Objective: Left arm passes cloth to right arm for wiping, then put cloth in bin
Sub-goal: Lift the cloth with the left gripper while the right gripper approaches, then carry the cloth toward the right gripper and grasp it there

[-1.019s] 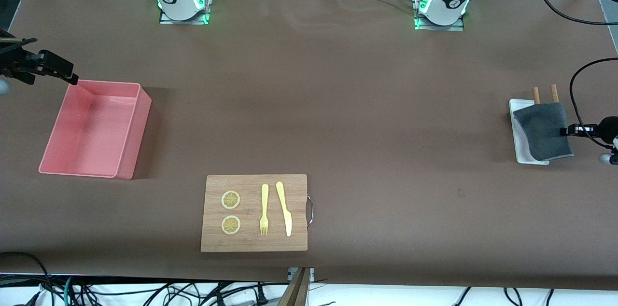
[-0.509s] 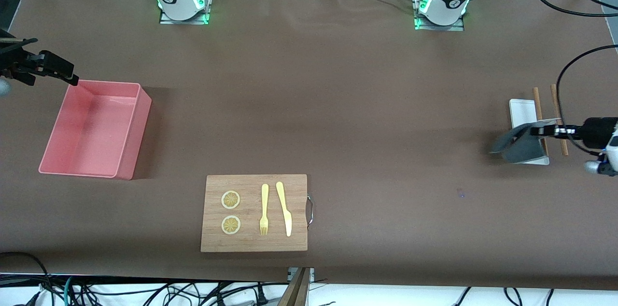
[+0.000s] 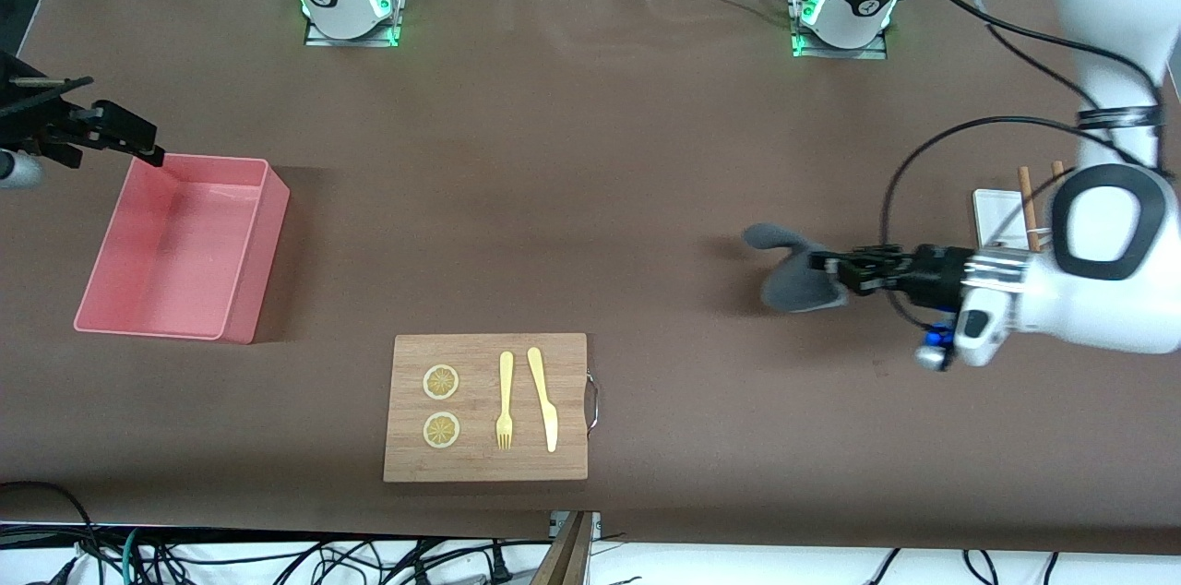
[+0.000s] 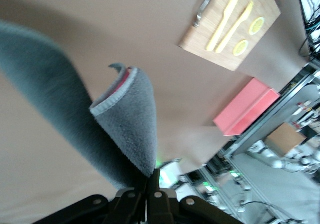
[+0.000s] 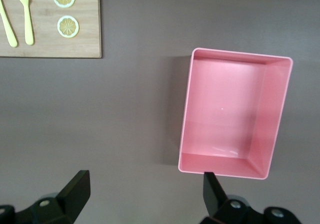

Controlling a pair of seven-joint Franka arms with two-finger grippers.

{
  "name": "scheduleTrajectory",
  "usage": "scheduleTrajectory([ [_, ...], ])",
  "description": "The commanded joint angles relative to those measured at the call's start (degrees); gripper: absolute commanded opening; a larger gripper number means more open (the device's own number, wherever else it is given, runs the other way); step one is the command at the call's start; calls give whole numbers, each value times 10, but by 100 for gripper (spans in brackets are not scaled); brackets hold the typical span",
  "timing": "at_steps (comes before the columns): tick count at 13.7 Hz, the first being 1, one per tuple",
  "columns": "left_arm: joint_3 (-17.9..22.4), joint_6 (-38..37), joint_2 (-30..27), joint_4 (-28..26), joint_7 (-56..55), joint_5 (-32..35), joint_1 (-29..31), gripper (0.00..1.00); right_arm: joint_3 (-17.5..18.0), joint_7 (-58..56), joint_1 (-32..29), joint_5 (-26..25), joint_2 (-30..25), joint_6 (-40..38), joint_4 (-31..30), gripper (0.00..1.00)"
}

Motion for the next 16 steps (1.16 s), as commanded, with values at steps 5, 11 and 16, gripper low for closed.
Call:
scheduleTrajectory([
  [5,9,258,24,10,-200,-151,-200,0,0,88,61,-7,72,43,12,100],
  [11,9,456,47,14,-203,-295,-329,0,0,304,113,87,128,127,12,100],
  [16,8,464,68,42,-203,-313,-341,0,0,441,119,166,163,163,7,100],
])
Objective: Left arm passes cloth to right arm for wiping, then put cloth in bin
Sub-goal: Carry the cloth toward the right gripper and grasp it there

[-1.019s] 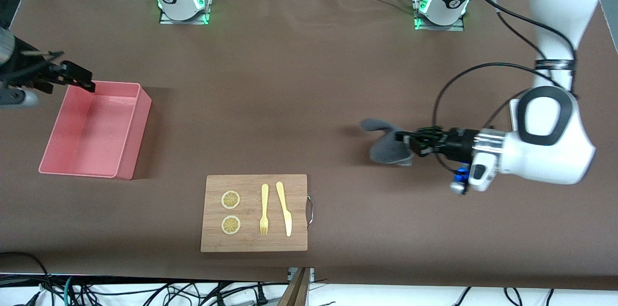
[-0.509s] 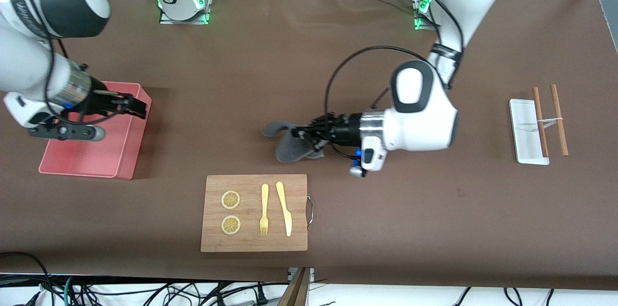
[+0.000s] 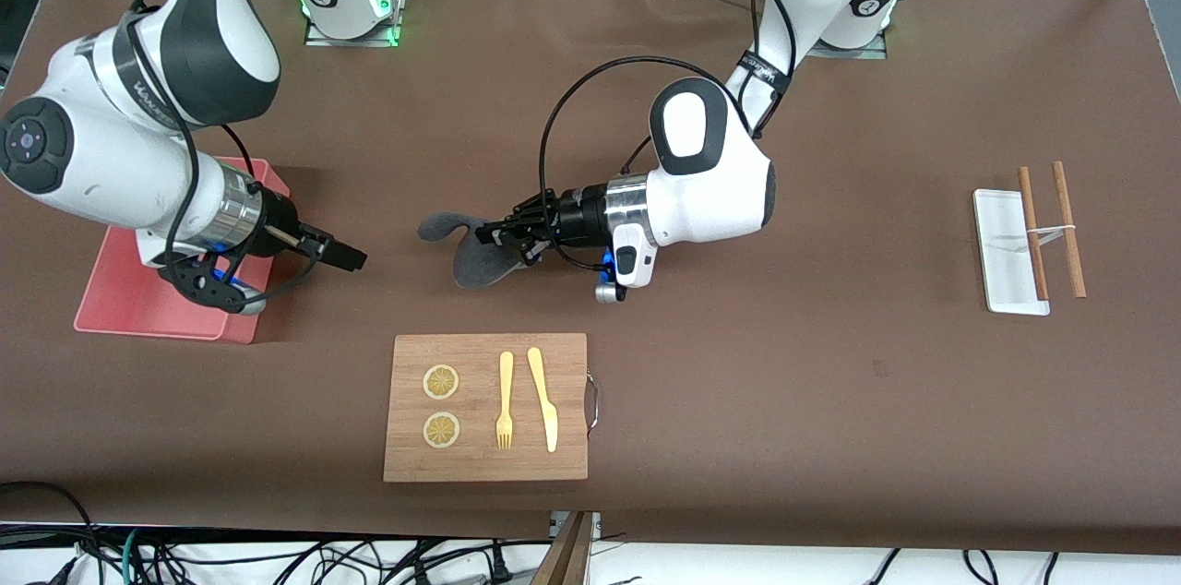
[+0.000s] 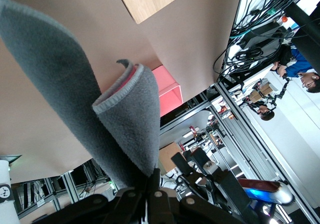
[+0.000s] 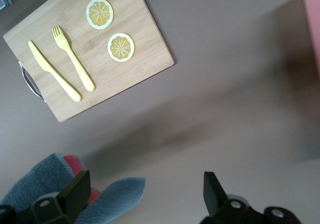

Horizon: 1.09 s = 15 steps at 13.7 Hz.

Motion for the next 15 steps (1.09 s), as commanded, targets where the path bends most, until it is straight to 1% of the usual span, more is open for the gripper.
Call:
scheduleTrajectory([
  [1,6,4,21,37,-8,-25,-15,0,-1,94,15,26,20,10,7,100],
  [3,6,31,31,54,-7,-67,-30,0,-1,162,27,31,32,14,7,100],
  [6,5,42,53,91,-7,-79,-33,0,-1,226,34,55,42,14,-4,100],
  [8,6,42,56,93,-7,-80,-33,0,-1,245,38,72,42,8,-21,100],
  [10,6,42,56,93,-7,-80,-33,0,0,249,38,78,36,6,-45,100],
  [12,6,42,56,93,-7,-80,-33,0,0,250,38,111,35,6,-60,100],
  [15,6,42,57,93,-7,-80,-33,0,6,283,38,120,34,8,-68,100],
])
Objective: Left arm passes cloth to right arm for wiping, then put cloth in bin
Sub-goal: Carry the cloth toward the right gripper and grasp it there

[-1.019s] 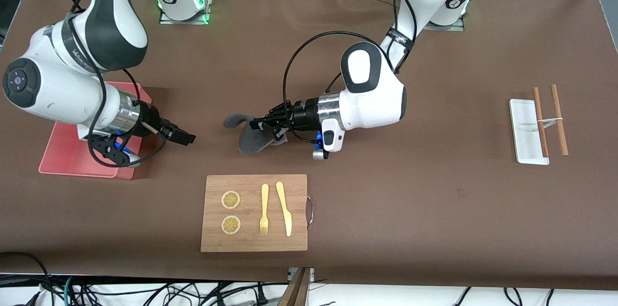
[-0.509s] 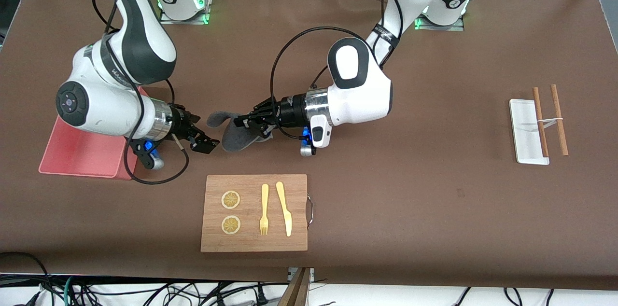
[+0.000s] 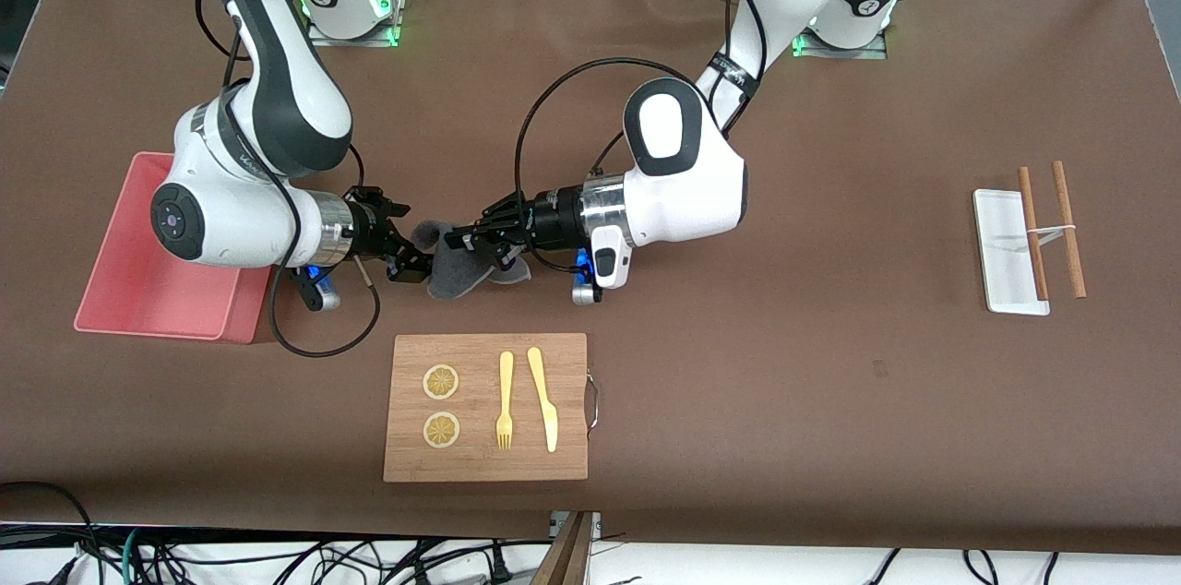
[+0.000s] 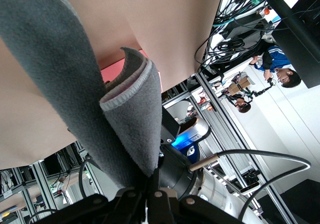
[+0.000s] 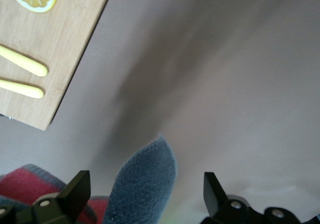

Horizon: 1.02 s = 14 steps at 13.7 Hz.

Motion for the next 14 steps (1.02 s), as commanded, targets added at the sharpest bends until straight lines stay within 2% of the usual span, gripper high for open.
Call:
scheduleTrajectory([
  [1,5,6,13,25,-7,-13,-5,0,5,29,1,33,-13,0,-15,100],
  [2,5,6,13,25,-7,-13,-5,0,5,30,1,51,-13,-1,-17,97],
  [4,5,5,13,25,-7,-13,-5,0,5,34,1,68,-12,0,-24,66],
  [5,5,5,13,24,-7,-13,-5,0,5,49,1,78,-10,-1,-24,49],
  [7,5,6,13,24,-6,-13,-5,0,5,44,0,82,-7,-1,-24,3],
  [8,5,5,13,24,-7,-13,-5,0,5,44,-1,82,-6,-1,-23,0],
  [14,5,4,13,24,-7,-13,-4,0,5,40,-1,79,-6,-2,-15,0],
])
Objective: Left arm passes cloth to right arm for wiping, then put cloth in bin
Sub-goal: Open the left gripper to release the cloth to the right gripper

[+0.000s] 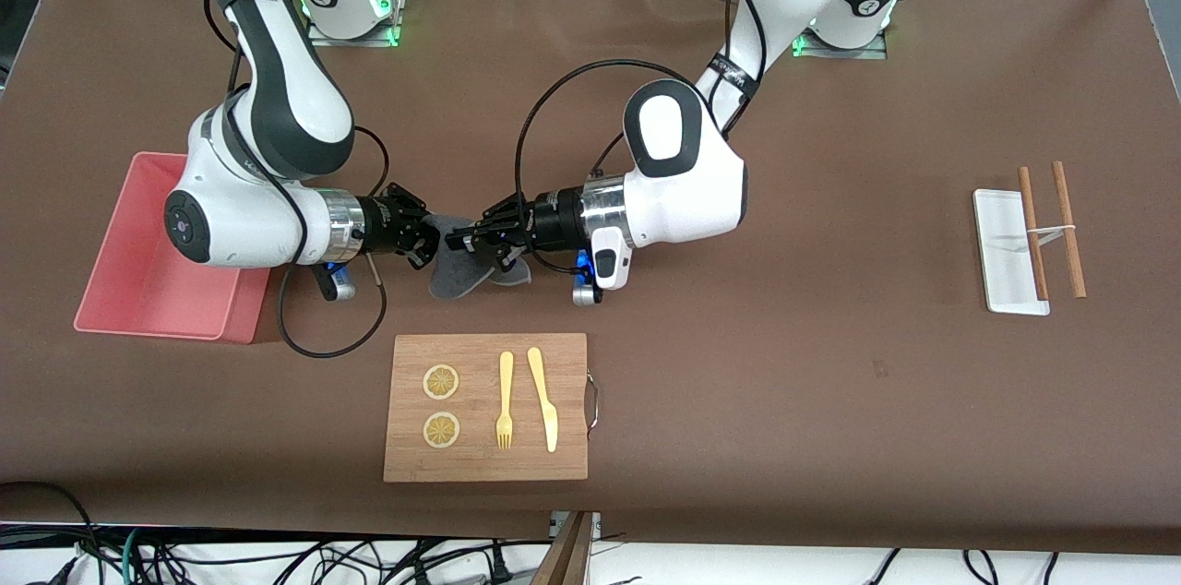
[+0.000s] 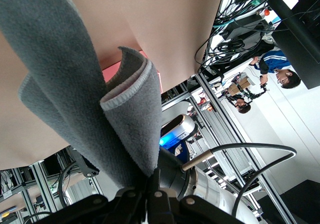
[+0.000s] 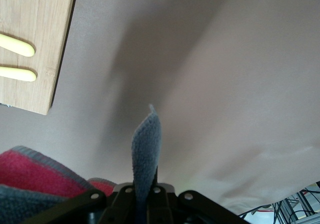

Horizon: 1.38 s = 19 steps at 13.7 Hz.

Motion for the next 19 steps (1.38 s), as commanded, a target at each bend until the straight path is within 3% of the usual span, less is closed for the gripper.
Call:
scheduleTrajectory([
  [1,4,4,11,22,-7,-13,-4,0,0,-2,-2,8,-6,-2,1,0],
  [4,4,3,10,22,-7,-13,-4,2,-2,-45,-7,1,-7,-2,15,0],
  [6,4,3,9,21,-8,-13,-3,10,-3,-59,-8,-27,-7,-2,17,0],
  [7,4,3,9,20,-8,-13,-3,19,-3,-66,-8,-39,-7,-2,17,0],
  [8,4,3,8,20,-8,-13,-2,45,-3,-74,-8,-43,-7,-2,17,0],
  [9,4,3,7,19,-7,-11,-2,99,-3,-86,-8,-44,-8,-2,17,0],
  [14,7,-5,-11,17,-5,-5,29,100,-3,-113,-9,-62,-5,-2,17,0],
  [19,9,-74,-94,-53,-6,46,87,100,-3,-196,-2,-98,10,-20,14,0],
])
